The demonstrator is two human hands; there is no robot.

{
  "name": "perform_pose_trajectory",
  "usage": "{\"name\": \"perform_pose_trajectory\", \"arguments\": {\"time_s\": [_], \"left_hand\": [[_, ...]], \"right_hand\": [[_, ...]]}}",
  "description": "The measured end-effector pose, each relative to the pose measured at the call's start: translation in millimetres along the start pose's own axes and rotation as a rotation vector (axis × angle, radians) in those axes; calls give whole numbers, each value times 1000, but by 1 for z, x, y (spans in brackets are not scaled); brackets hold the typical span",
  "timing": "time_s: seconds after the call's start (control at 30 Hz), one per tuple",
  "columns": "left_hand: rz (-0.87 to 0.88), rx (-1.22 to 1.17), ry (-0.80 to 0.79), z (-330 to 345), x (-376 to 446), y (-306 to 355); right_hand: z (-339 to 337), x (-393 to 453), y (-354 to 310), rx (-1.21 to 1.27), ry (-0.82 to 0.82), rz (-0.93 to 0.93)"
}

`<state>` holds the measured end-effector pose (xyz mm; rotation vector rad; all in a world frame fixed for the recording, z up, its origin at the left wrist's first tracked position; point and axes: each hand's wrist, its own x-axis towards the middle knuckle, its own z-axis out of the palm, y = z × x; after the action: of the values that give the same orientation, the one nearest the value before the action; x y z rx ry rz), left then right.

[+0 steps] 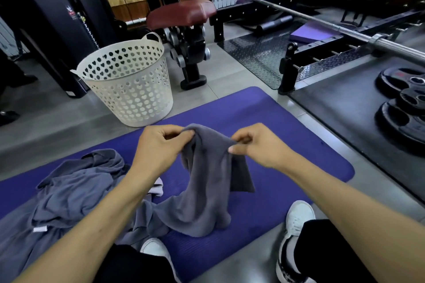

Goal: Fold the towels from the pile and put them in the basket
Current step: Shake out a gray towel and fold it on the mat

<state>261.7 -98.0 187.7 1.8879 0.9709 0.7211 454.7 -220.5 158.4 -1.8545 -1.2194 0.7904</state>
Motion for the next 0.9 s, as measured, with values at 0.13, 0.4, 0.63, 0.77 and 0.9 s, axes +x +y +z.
{"name": "perform_pose_trajectory", "arguments": {"time_s": [0.13, 0.4, 0.63, 0.77, 0.9], "left_hand": [[-180, 352, -238, -15, -1, -21], [1, 204, -393, 11, -18, 8], [104, 132, -263, 15, -10, 1], [24, -47, -167, 5, -4, -4], [-90, -125, -136, 0, 0, -10]], "right_hand": [[-6, 1, -15, 166, 132, -33], [-5, 1, -30, 57, -100, -126], [-13, 12, -30, 180, -179, -137], [-11, 3, -8, 7, -288, -22], [-5, 0, 4, -93, -248, 53]]}}
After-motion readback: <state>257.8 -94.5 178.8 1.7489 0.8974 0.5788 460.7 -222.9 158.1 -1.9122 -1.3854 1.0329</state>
